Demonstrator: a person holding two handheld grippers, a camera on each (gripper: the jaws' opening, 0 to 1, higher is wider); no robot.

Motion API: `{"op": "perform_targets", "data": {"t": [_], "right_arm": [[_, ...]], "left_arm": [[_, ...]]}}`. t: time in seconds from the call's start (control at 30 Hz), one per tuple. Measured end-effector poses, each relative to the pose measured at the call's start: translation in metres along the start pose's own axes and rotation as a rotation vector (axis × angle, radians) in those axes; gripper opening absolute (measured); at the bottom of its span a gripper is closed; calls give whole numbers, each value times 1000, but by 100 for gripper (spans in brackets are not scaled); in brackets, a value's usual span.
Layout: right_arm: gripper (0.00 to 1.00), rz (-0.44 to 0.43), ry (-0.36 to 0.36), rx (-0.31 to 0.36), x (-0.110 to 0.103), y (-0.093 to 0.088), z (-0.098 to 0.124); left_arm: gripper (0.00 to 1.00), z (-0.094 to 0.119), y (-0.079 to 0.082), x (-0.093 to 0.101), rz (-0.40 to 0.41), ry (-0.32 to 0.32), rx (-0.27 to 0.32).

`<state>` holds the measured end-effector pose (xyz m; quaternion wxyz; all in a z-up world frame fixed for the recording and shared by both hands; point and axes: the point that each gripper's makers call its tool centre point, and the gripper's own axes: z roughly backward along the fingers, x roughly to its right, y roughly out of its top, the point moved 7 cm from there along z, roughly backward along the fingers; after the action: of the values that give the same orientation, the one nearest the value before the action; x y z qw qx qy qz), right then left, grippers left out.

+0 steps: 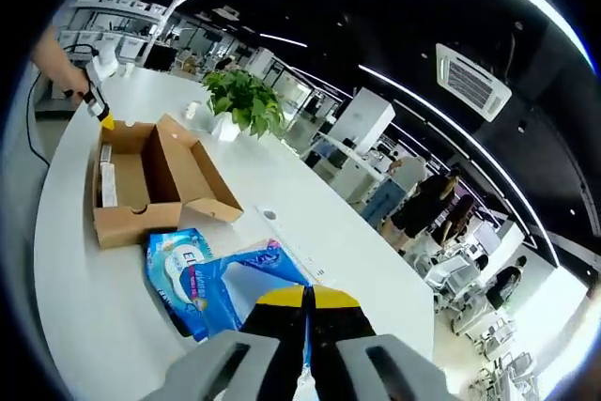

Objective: Operate the shoe box by opening the lid, removing the specified soft item, and placing it in the target area until the item is outside and the box remains undamaged.

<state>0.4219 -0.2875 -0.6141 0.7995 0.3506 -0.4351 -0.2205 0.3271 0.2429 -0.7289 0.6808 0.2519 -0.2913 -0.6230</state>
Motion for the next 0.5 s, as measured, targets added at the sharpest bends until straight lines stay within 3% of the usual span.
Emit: {"op": "perform_targets", "data": {"t": [0.5], "right_arm": [[0, -55, -27, -63, 0, -34, 14]], "left_arm": [[2, 0, 0, 0, -8, 4, -4]]}}
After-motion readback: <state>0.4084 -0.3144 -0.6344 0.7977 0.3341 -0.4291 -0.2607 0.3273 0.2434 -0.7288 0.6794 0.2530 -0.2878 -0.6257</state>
